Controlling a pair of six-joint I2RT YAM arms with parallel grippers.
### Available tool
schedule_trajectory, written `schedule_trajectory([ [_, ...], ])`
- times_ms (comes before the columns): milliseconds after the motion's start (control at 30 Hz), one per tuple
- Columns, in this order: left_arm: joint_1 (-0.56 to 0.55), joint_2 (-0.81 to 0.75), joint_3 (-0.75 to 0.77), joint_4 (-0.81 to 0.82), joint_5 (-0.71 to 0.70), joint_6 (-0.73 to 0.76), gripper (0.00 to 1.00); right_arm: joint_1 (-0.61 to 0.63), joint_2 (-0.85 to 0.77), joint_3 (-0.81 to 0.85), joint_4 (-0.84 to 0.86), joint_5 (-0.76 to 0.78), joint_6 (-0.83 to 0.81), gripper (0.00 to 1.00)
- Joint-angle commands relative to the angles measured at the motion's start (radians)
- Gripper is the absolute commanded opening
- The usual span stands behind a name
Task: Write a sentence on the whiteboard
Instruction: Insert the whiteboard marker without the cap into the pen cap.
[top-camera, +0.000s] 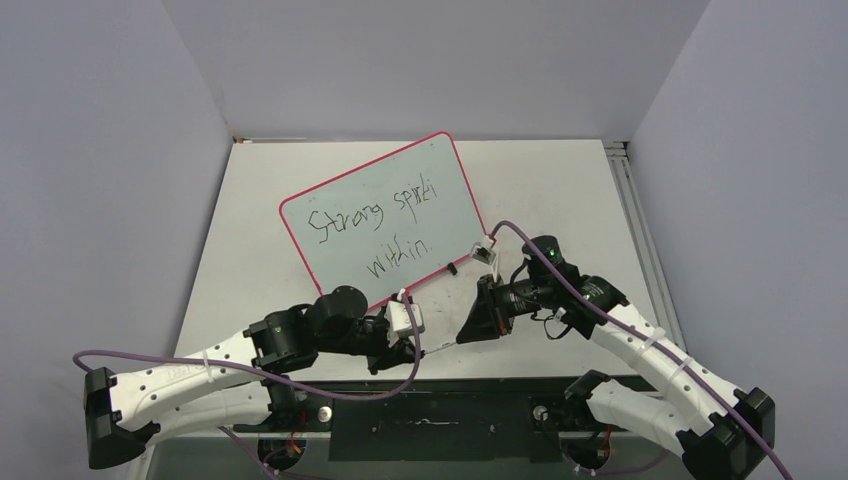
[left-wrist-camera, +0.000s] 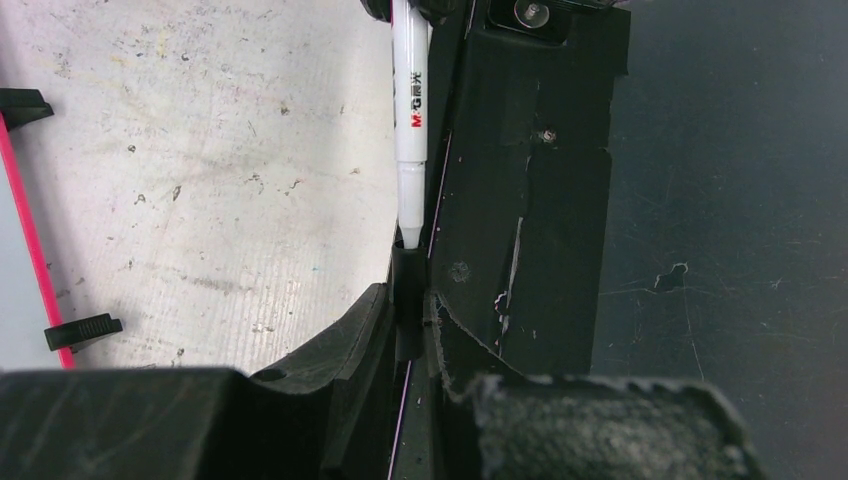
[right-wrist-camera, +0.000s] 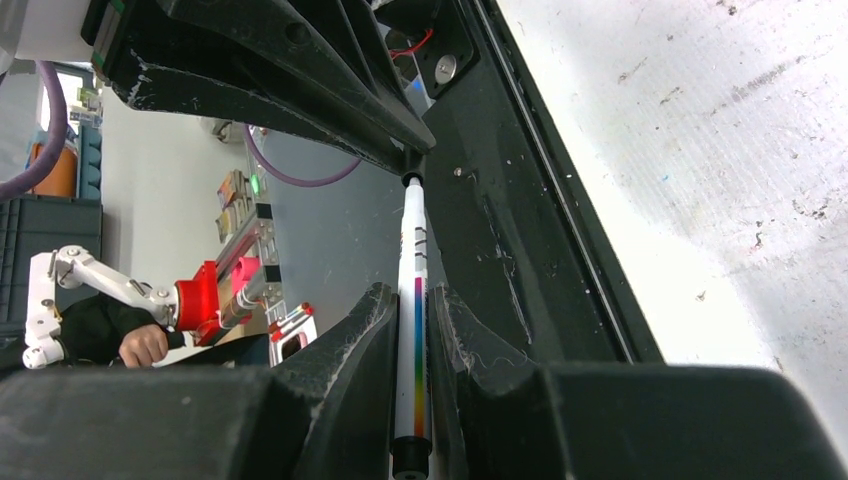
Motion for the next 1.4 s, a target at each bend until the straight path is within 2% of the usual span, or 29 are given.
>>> schedule_trajectory([
  [0,-0.008,-0.022,0.015,0.038,-0.002,0.009,0.00,0.009,0.002,-0.016,0.063,-0.022,0.002,0.05],
  [1100,-0.020,-0.032,0.014,0.039,-0.014,0.008,0.00,0.106,0.003,-0.196,0.494,-0.004,0.265,0.05],
  [1233,-0.020,-0.033,0.019,0.038,-0.030,0.009,0.00,0.116,-0.005,-0.213,0.507,0.011,0.280,0.05],
  [1367,-0.018,-0.042,0.025,0.029,-0.037,0.009,0.15,0.118,-0.025,-0.226,0.528,0.032,0.286,0.05],
])
